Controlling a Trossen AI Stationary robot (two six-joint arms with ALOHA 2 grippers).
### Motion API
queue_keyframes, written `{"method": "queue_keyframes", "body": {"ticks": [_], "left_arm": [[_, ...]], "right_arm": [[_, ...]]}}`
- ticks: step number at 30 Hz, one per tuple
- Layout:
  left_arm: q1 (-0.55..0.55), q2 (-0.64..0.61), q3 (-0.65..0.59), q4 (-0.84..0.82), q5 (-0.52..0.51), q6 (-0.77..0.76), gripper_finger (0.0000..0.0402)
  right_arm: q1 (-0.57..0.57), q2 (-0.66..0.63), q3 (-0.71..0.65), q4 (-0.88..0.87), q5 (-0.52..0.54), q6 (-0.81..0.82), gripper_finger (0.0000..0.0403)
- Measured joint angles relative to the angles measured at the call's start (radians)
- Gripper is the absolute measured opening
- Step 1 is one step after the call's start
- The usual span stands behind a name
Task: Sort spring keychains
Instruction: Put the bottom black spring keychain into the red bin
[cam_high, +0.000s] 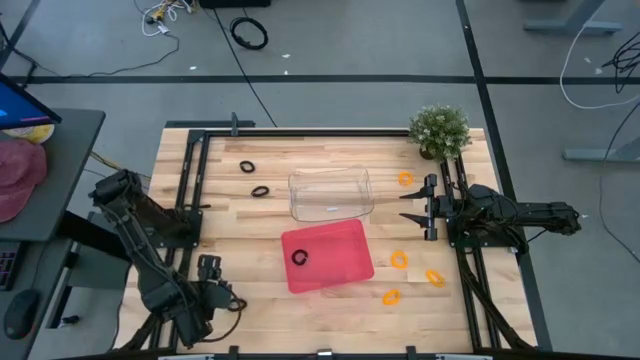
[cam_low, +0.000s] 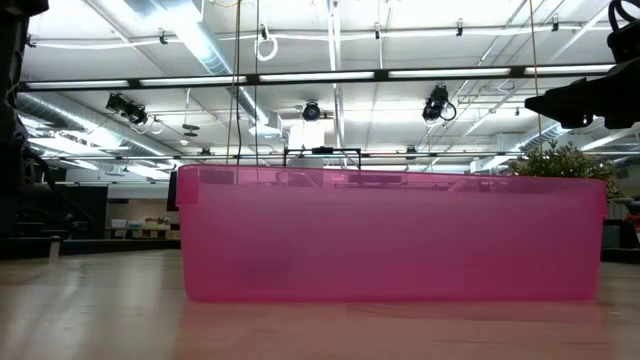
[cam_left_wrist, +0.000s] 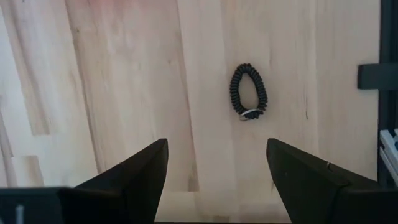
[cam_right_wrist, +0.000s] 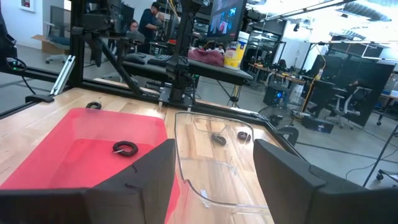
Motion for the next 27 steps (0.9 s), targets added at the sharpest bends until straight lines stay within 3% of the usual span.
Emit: {"method": "queue_keyframes", "body": {"ticks": [12, 27], "left_arm": [[-0.034, 0.089, 0.000, -0.022, 0.040, -0.040, 0.0277], [-0.061, 0.098, -0.004, 0.038, -0.025, -0.084, 0.0277]], "right_arm": [[0.000, 0.000, 0.000, 0.000, 0.000, 0.000, 0.0222], [0.000, 0.000, 0.000, 0.000, 0.000, 0.000, 0.0222]]}}
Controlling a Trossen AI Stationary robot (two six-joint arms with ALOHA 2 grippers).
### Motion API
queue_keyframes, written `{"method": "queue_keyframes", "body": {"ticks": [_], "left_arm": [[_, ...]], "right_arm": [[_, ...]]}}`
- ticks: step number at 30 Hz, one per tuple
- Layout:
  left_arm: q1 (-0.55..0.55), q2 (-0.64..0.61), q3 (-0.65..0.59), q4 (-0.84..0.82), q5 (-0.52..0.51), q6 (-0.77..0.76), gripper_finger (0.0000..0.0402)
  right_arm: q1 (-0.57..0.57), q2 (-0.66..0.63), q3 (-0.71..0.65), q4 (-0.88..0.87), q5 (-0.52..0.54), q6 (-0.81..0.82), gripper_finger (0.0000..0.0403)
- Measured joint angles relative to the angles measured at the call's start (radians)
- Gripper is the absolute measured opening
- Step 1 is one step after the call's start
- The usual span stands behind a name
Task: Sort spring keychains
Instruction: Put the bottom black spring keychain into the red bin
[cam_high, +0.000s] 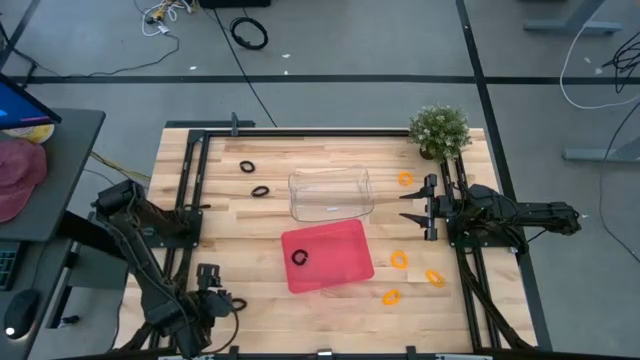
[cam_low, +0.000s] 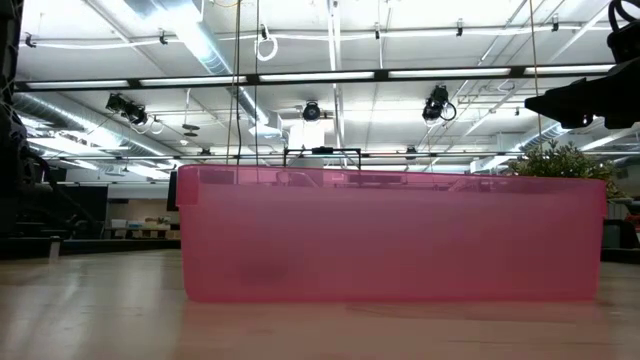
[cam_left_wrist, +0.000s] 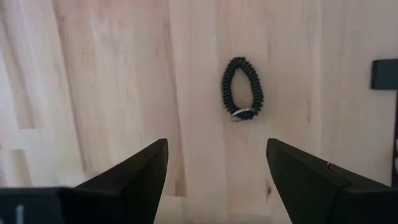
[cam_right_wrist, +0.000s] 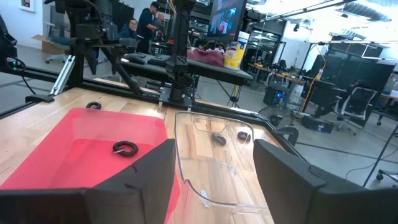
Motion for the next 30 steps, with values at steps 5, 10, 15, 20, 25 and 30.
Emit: {"method": "queue_keyframes", "body": {"ticks": [5, 10, 15, 20, 25, 30], "left_arm": [[0.000, 0.038, -0.007, 0.013, 0.004, 0.005, 0.0277], [0.000, 0.059, -0.008, 0.013, 0.006, 0.005, 0.0277], [0.000, 0.067, -0.008, 0.022, -0.013, 0.007, 0.0277], [0.000, 0.083, -0.008, 0.048, -0.019, 0.008, 0.0277], [0.000, 0.117, -0.008, 0.056, -0.020, 0.010, 0.0277], [0.000, 0.149, -0.008, 0.074, -0.028, 0.020, 0.0277]], "right_arm": [[0.000, 0.000, 0.000, 0.000, 0.000, 0.000, 0.0222], [0.000, 0.000, 0.000, 0.000, 0.000, 0.000, 0.0222], [0.000, 0.000, 0.000, 0.000, 0.000, 0.000, 0.0222], [0.000, 0.000, 0.000, 0.000, 0.000, 0.000, 0.0222], [0.000, 0.000, 0.000, 0.000, 0.000, 0.000, 0.0222], [0.000, 0.000, 0.000, 0.000, 0.000, 0.000, 0.0222]]}}
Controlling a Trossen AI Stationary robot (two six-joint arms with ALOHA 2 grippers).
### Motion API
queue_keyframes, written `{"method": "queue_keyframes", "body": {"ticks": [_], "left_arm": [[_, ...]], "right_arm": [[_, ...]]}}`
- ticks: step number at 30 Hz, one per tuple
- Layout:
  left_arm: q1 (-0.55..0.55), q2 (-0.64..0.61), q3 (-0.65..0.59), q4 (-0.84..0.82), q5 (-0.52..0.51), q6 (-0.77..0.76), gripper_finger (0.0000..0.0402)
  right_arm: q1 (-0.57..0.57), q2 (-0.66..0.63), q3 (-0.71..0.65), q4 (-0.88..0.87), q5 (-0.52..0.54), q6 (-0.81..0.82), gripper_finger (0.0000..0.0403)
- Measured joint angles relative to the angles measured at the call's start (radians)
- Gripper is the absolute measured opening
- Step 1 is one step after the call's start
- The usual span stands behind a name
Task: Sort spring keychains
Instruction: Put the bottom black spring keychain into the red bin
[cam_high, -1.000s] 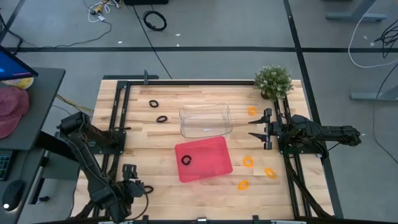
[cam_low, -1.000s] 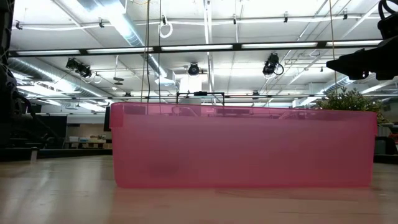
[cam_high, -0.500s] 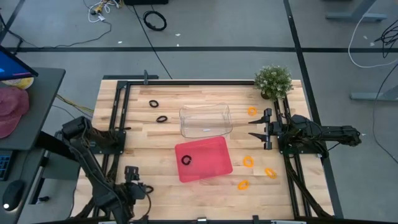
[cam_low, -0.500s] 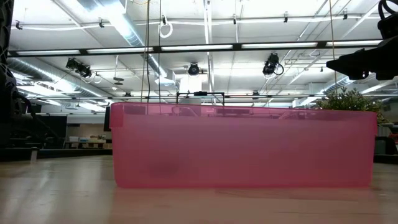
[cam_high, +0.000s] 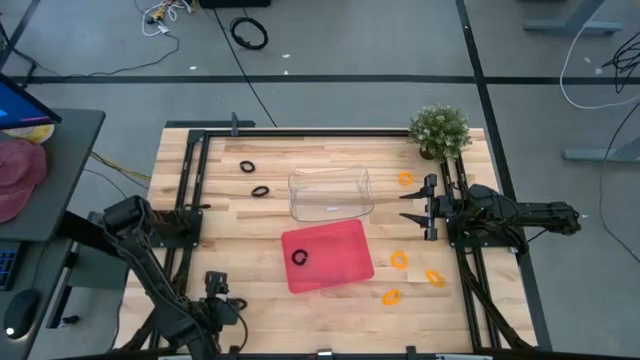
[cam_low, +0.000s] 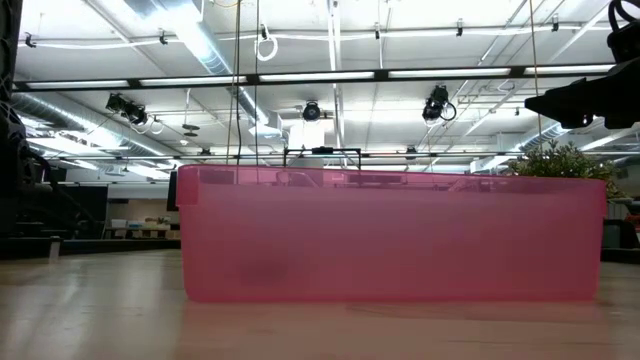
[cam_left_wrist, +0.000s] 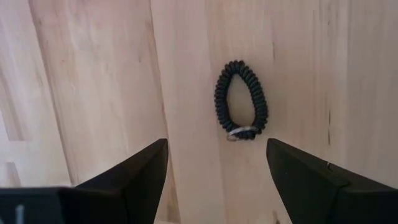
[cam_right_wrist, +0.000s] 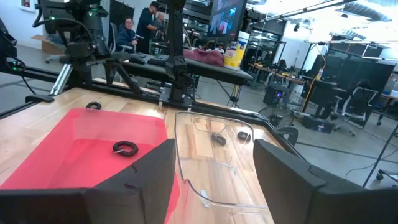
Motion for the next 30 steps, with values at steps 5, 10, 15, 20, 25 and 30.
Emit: {"method": "queue_keyframes", "body": {"ticks": [5, 10, 15, 20, 25, 30], "left_arm": [[0.001, 0.014, 0.000, 0.043, -0.008, 0.031, 0.0277], [0.016, 0.014, -0.043, 0.126, 0.006, 0.055, 0.0277], [0.046, 0.014, -0.157, 0.241, 0.079, 0.061, 0.0277], [0.061, 0.001, -0.193, 0.270, 0.098, 0.060, 0.0277], [0.061, -0.006, -0.195, 0.298, 0.064, 0.063, 0.0277], [0.066, -0.006, -0.195, 0.309, 0.056, 0.068, 0.0277]], "right_arm": [[0.000, 0.000, 0.000, 0.000, 0.000, 0.000, 0.0222], [0.000, 0.000, 0.000, 0.000, 0.000, 0.000, 0.0222], [0.000, 0.000, 0.000, 0.000, 0.000, 0.000, 0.0222], [0.000, 0.000, 0.000, 0.000, 0.000, 0.000, 0.0222], [0.000, 0.000, 0.000, 0.000, 0.000, 0.000, 0.0222], [0.000, 0.000, 0.000, 0.000, 0.000, 0.000, 0.0222]]}}
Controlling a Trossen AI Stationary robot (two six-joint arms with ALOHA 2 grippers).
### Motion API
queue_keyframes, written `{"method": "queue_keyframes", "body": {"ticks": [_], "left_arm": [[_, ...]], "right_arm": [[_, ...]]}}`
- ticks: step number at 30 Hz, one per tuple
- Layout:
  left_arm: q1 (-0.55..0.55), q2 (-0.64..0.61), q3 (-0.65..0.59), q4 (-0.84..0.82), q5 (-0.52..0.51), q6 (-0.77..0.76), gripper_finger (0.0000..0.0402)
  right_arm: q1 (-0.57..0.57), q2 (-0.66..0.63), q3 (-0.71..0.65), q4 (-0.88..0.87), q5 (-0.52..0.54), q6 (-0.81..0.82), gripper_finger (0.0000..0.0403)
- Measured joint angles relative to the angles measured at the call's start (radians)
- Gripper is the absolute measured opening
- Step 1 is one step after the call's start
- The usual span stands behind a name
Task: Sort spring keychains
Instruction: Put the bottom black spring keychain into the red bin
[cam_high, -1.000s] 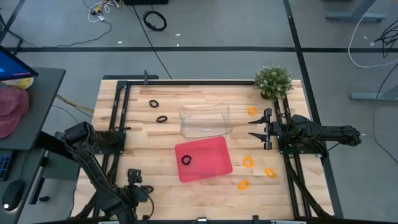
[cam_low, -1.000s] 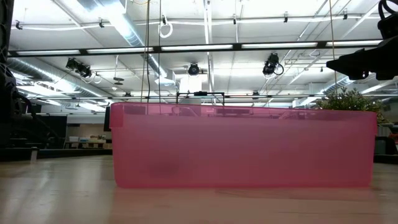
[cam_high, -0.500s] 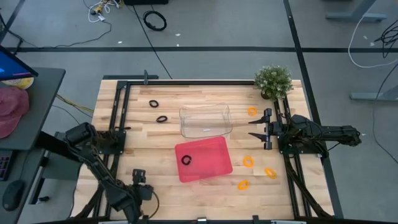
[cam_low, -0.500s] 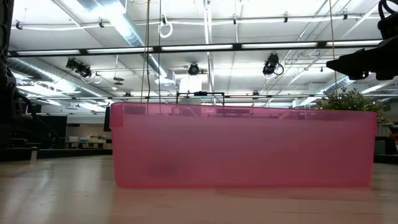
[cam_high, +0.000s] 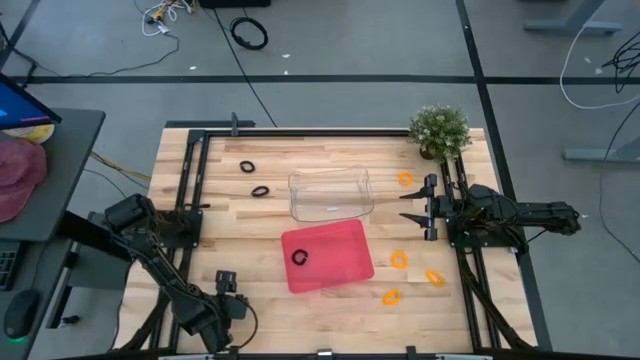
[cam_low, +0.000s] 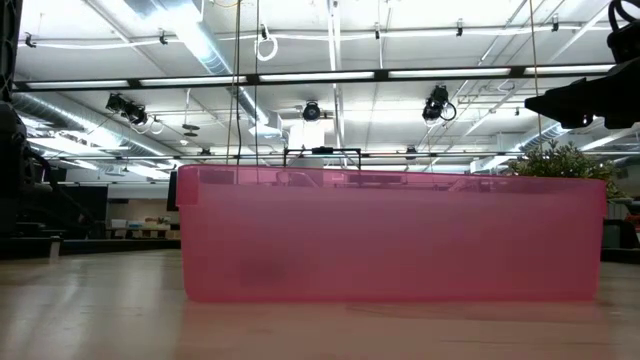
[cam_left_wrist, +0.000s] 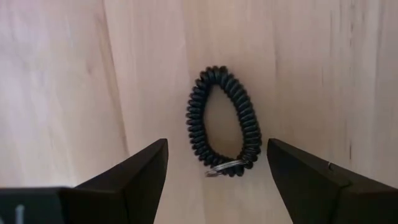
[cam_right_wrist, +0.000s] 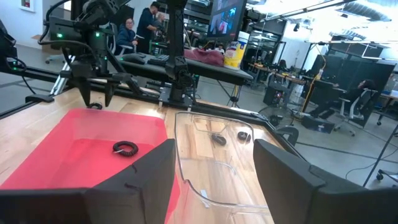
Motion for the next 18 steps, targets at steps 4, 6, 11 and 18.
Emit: {"method": "queue_keyframes", "body": {"ticks": [4, 6, 11, 18], "left_arm": [[0.002, 0.000, 0.000, 0.010, -0.021, 0.001, 0.0277], [0.003, 0.000, 0.000, 0.011, -0.027, 0.001, 0.0277], [0.003, 0.000, 0.000, 0.013, -0.045, 0.011, 0.0277], [0.003, 0.000, 0.000, 0.016, -0.052, 0.011, 0.0277]], "right_arm": [[0.000, 0.000, 0.000, 0.000, 0.000, 0.000, 0.0222], [0.000, 0.000, 0.000, 0.000, 0.000, 0.000, 0.0222], [0.000, 0.000, 0.000, 0.000, 0.000, 0.000, 0.0222], [0.000, 0.000, 0.000, 0.000, 0.000, 0.000, 0.0222]]}}
